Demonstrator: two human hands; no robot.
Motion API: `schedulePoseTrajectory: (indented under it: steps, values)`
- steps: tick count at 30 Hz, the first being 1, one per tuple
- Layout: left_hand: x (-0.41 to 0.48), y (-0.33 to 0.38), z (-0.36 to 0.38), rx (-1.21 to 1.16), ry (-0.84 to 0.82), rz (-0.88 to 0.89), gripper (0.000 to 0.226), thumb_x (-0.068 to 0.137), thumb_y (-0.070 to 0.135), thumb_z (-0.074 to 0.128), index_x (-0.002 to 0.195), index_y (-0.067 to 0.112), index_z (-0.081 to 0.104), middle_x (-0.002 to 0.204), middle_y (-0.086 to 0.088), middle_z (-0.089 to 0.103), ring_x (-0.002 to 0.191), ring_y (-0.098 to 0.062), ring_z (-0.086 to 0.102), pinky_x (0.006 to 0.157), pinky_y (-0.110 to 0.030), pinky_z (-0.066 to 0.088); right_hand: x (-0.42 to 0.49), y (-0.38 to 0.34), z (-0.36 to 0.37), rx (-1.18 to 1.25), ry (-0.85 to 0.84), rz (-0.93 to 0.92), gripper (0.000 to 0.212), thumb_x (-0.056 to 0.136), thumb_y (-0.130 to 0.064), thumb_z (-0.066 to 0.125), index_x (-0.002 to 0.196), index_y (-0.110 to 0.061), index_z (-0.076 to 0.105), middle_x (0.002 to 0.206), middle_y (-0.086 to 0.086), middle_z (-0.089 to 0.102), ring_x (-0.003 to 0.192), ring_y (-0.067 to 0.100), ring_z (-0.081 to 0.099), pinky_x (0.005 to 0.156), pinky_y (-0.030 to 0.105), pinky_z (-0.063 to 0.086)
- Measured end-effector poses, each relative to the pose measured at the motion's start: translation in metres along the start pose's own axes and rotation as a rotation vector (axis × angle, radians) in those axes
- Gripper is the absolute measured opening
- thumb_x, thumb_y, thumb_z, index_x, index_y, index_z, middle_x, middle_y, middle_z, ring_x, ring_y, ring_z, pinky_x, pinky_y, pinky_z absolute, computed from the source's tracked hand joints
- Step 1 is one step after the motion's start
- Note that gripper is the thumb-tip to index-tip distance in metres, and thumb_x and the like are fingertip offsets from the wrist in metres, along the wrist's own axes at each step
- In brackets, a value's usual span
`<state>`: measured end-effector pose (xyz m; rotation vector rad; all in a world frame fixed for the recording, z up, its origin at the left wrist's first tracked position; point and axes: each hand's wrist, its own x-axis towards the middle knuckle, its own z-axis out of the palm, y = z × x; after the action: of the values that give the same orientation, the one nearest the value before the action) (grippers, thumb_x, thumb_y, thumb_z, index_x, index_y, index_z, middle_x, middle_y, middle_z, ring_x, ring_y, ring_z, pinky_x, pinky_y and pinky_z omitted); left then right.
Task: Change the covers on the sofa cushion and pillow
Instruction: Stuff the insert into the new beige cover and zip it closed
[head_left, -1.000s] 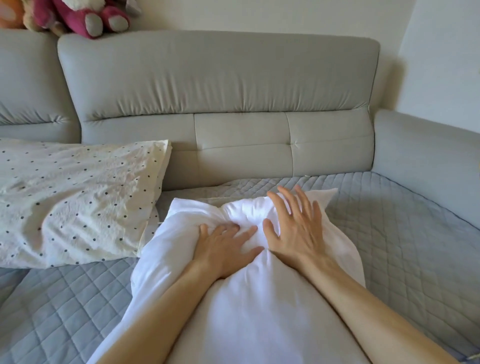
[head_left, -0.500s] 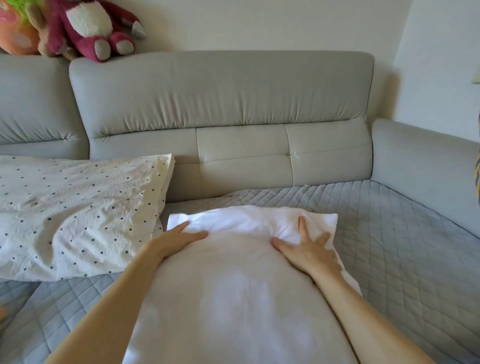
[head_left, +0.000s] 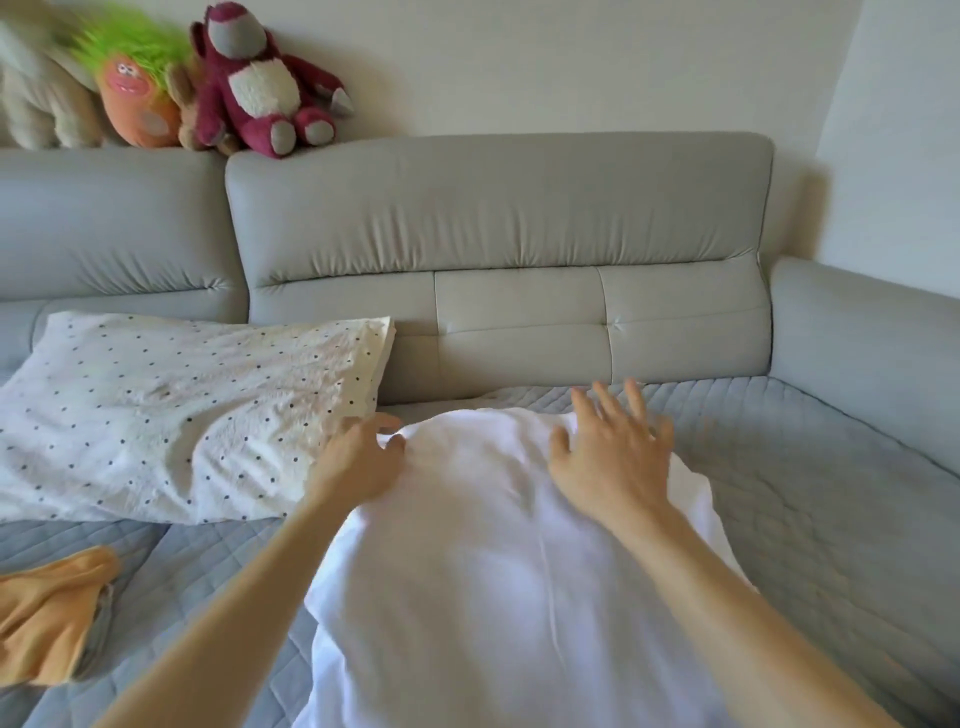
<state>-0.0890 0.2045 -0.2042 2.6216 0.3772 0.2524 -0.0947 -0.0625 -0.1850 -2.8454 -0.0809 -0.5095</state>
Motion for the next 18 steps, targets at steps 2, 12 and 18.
schedulePoseTrajectory:
  steps: [2,12,18]
  values:
    - [-0.014,0.015,0.013,0.088,-0.039,0.143,0.025,0.102,0.033,0.038,0.111,0.038,0.061,0.113,0.003,0.056,0.114,-0.029,0.058,0.088,-0.035,0.046,-0.009,-0.027,0.022,0.137,-0.153,-0.099,0.051,0.098,-0.046,0.027,0.148,-0.034,0.03,0.158,-0.004,0.028,0.148,0.026,0.014,0.114,0.059,0.014]
    - [-0.016,0.003,0.096,0.414,-0.13,0.077,0.055,0.083,0.077,0.014,0.135,0.057,0.014,0.153,0.018,0.016,0.145,-0.031,0.004,0.107,-0.07,0.003,-0.001,0.019,0.066,-0.094,-0.5,-0.079,0.07,0.085,-0.081,0.012,0.145,-0.052,0.031,0.157,-0.016,0.034,0.146,0.016,0.028,0.114,0.051,0.015]
    - [0.026,0.021,0.104,0.439,-0.24,-0.147,0.064,0.086,0.077,0.013,0.145,0.054,0.007,0.163,0.006,0.005,0.146,-0.044,-0.003,0.102,-0.076,0.001,0.04,0.04,0.108,-0.095,-0.51,0.1,0.075,0.083,-0.083,0.008,0.149,-0.054,-0.012,0.16,-0.016,-0.026,0.149,0.024,-0.023,0.109,0.071,-0.009]
